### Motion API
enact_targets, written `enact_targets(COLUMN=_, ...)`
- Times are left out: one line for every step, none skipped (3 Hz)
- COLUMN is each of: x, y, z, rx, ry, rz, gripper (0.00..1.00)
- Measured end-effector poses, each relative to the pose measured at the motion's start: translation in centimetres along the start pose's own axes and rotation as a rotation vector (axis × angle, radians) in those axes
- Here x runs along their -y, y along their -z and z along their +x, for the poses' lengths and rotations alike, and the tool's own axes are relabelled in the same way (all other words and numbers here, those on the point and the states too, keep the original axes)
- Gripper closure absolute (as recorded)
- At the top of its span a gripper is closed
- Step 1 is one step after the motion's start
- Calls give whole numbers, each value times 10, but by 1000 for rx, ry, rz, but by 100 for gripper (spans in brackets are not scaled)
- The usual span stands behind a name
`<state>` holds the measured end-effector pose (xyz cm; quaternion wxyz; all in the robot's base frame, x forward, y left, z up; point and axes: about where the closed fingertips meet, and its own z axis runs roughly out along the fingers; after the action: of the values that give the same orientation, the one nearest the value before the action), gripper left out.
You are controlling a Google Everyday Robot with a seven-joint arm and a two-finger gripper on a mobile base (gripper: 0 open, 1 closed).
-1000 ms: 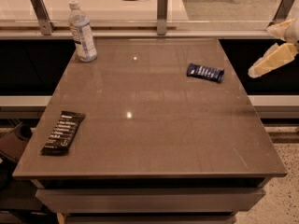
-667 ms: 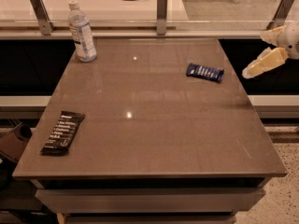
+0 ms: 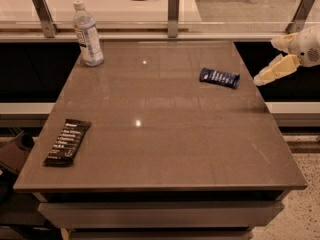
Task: Move rxbar blueberry near rxbar chocolate
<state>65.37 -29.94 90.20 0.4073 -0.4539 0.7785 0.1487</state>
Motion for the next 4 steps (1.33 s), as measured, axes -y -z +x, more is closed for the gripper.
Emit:
enact_targets(x=3, y=-18, z=-5, rx=31, ry=-8, rz=-25, gripper=0)
enact_targets(x=6, y=-44, z=-12, rx=62, ry=-13, rz=-68, gripper=0)
enact_targets(x=5, y=-66, z=-12, rx=85, ry=-21, rz=-101, gripper=0)
enact_targets(x=2, y=-83, z=-4, rx=109, ry=-40, rz=-125, gripper=0)
